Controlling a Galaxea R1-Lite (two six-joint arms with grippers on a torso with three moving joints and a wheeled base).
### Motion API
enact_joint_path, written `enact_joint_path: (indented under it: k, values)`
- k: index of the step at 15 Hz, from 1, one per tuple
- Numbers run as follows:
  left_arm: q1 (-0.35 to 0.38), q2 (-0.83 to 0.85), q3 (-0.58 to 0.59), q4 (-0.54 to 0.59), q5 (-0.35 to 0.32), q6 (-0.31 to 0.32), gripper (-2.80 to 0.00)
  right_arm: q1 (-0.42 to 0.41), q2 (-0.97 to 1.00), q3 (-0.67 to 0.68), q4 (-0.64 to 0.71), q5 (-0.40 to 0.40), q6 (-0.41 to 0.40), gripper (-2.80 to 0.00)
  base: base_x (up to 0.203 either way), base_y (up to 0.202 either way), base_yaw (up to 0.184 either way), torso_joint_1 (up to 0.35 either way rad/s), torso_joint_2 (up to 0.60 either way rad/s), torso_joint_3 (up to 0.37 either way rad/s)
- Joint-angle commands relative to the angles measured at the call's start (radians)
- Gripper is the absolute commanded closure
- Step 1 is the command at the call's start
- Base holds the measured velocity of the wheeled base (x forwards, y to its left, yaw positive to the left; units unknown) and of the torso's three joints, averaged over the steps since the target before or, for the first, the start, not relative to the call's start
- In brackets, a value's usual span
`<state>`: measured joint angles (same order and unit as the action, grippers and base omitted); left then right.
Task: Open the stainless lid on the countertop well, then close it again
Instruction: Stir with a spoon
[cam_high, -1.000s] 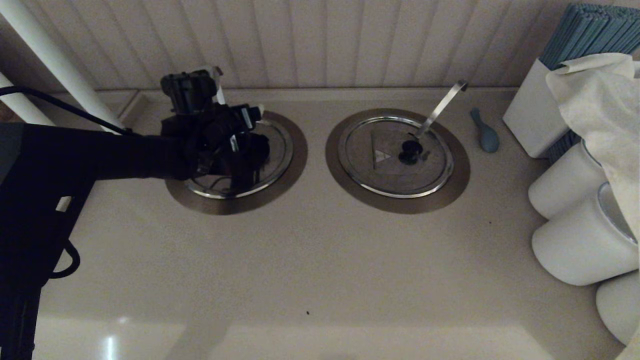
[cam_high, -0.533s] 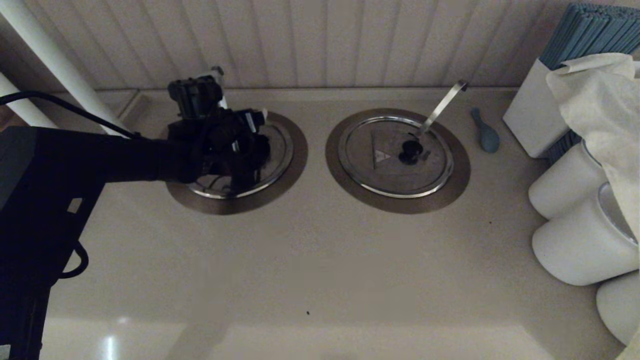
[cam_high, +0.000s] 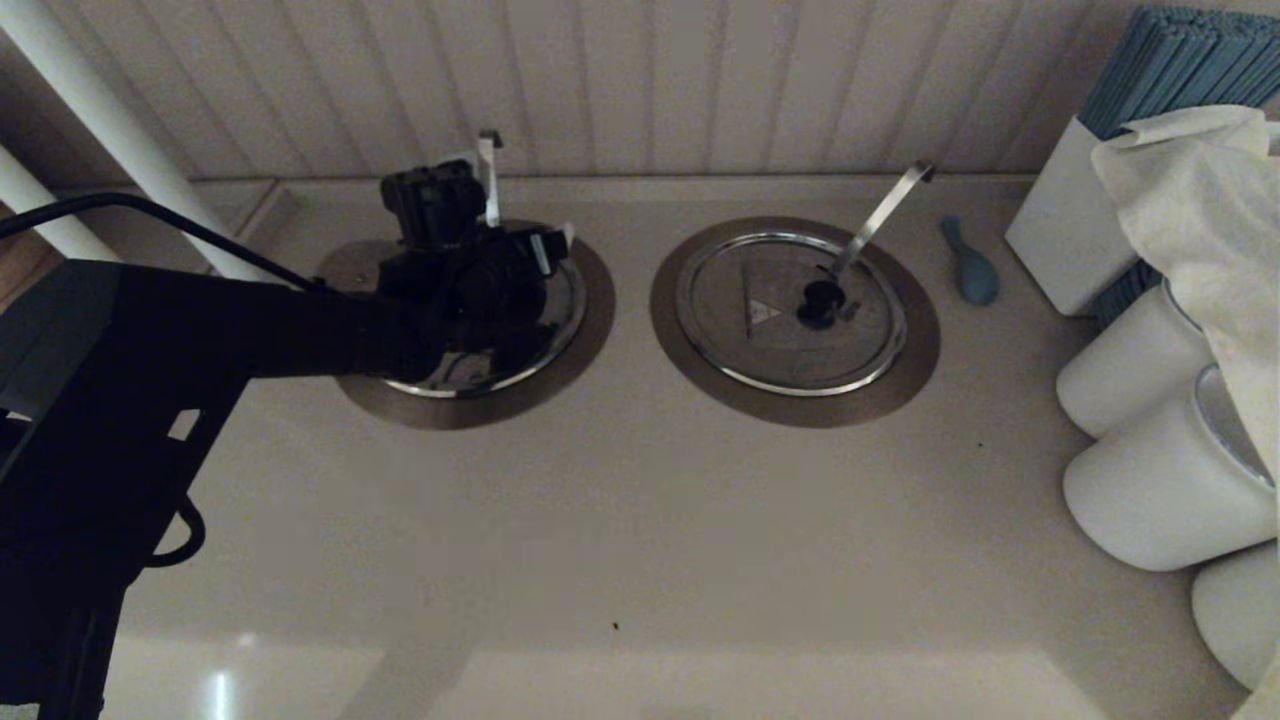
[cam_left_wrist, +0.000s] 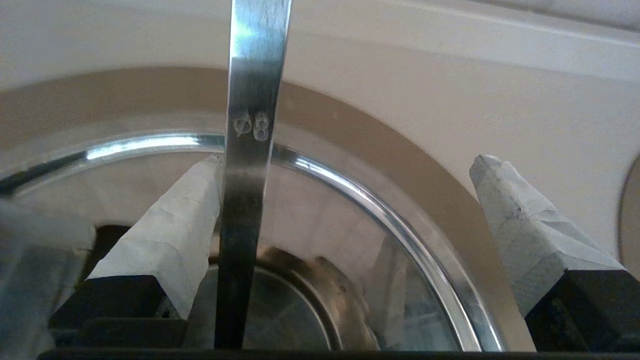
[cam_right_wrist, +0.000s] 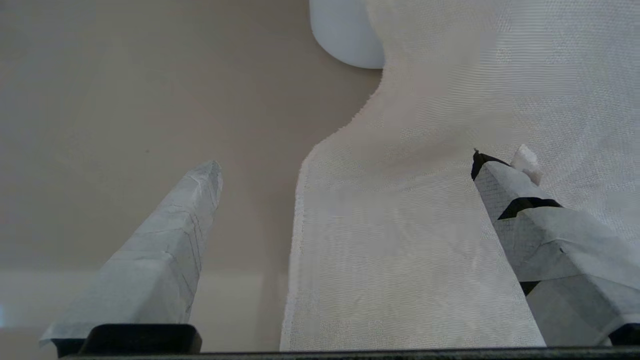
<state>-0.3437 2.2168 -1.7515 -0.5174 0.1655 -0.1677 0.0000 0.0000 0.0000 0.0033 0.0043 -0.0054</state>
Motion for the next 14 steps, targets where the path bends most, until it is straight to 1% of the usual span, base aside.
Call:
enact_joint_path:
  k: [1,3,8,11,14]
  values:
    - [-0.031,-0.010,0.024,-0.003,0.001,0.000,-2.80,0.000,0.001,0.000,0.000,0.000,-0.001,-2.80,0.000,0.000,0.000,0.000,0.00,0.000]
    - [-0.053,-0.024,0.040,-0.003,0.003,0.000,-2.80,0.000,0.001,0.000,0.000,0.000,-0.001,-2.80,0.000,0.000,0.000,0.000,0.00,0.000]
    - [-0.075,-0.065,0.076,-0.003,0.003,0.002,-2.80,0.000,0.001,0.000,0.000,0.000,-0.001,-2.80,0.000,0.000,0.000,0.000,0.00,0.000]
    - [-0.074,-0.063,0.070,-0.003,0.009,0.004,-2.80,0.000,0.000,0.000,0.000,0.000,-0.001,-2.80,0.000,0.000,0.000,0.000,0.00,0.000]
    - [-0.046,-0.062,0.049,-0.003,0.020,0.005,-2.80,0.000,0.002,0.000,0.000,0.000,-0.001,-2.80,0.000,0.000,0.000,0.000,0.00,0.000]
